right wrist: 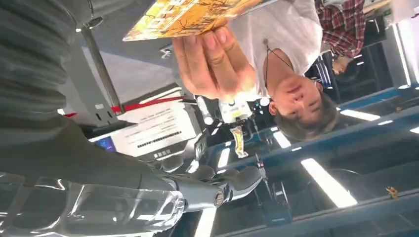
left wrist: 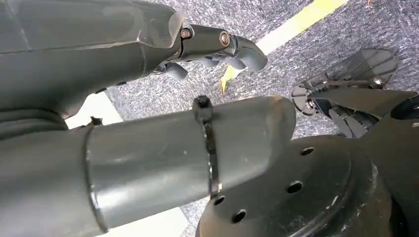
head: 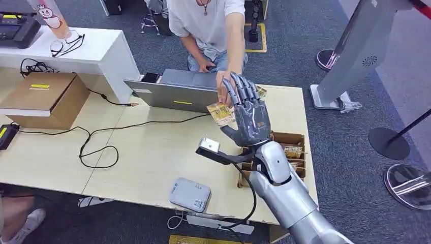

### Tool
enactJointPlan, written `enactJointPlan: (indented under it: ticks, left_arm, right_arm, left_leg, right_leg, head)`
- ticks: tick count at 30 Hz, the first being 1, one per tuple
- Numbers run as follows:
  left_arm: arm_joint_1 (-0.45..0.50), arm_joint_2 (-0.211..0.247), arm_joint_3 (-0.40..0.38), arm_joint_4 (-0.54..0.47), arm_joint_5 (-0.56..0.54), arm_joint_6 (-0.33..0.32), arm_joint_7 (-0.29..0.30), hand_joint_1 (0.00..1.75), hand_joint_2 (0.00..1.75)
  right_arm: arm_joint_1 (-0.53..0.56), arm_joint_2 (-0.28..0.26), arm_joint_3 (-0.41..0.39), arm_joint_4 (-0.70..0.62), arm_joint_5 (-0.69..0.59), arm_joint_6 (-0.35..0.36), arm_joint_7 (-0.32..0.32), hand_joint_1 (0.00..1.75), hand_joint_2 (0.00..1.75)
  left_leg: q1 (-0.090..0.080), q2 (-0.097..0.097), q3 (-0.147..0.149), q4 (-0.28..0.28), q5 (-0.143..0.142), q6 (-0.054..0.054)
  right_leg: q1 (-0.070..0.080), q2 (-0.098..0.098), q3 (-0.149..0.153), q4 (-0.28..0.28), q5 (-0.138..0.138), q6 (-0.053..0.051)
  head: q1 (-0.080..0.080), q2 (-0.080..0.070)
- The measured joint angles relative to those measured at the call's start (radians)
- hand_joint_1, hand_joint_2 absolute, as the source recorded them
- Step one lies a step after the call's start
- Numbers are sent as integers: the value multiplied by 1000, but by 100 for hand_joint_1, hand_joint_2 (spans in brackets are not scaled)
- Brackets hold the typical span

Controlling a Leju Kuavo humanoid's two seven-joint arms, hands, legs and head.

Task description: Pass the card to the sensor for recognition and then transmit it.

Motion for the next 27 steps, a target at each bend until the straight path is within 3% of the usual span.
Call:
enactJointPlan:
  ticks: [1,2,6,7,8,9,27]
  left_arm:
    - [0,0,2,0,-1,0,0,0,0]
    - [0,0,4,0,-2,0,0,0,0]
    - [0,0,10,0,-8,0,0,0,0]
    - [0,0,11,0,-8,0,0,0,0]
    - [0,0,12,0,-8,0,0,0,0]
    - [0,0,13,0,-8,0,0,0,0]
    - [0,0,14,0,-14,-2,-2,0,0]
  right_arm:
    - [0,0,0,0,0,0,1,7,175]
    - [0,0,0,0,0,0,1,30,175]
    - [0,0,0,0,0,0,1,30,175]
    - [0,0,0,0,0,0,1,45,175]
    - [0,0,0,0,0,0,1,141,175]
    - [0,0,0,0,0,0,1,175,175]
    - [1,0,0,-6,-3,6,1,175,175]
  left_leg:
    - [0,0,0,0,0,0]
    - [0,0,0,0,0,0]
    - [0,0,0,0,0,0]
    - [0,0,0,0,0,0]
    - [0,0,0,0,0,0]
    - [0,0,0,0,0,0]
    - [0,0,0,0,0,0]
  right_leg:
    - [0,0,0,0,0,0]
    - [0,0,0,0,0,0]
    - [0,0,0,0,0,0]
    - [0,0,0,0,0,0]
    - [0,0,0,0,0,0]
    - [0,0,0,0,0,0]
    - [0,0,0,0,0,0]
  head:
    - [0,0]
    - [0,0]
    - [0,0]
    - [0,0]
    - [0,0]
    - [0,0]
    - [0,0]
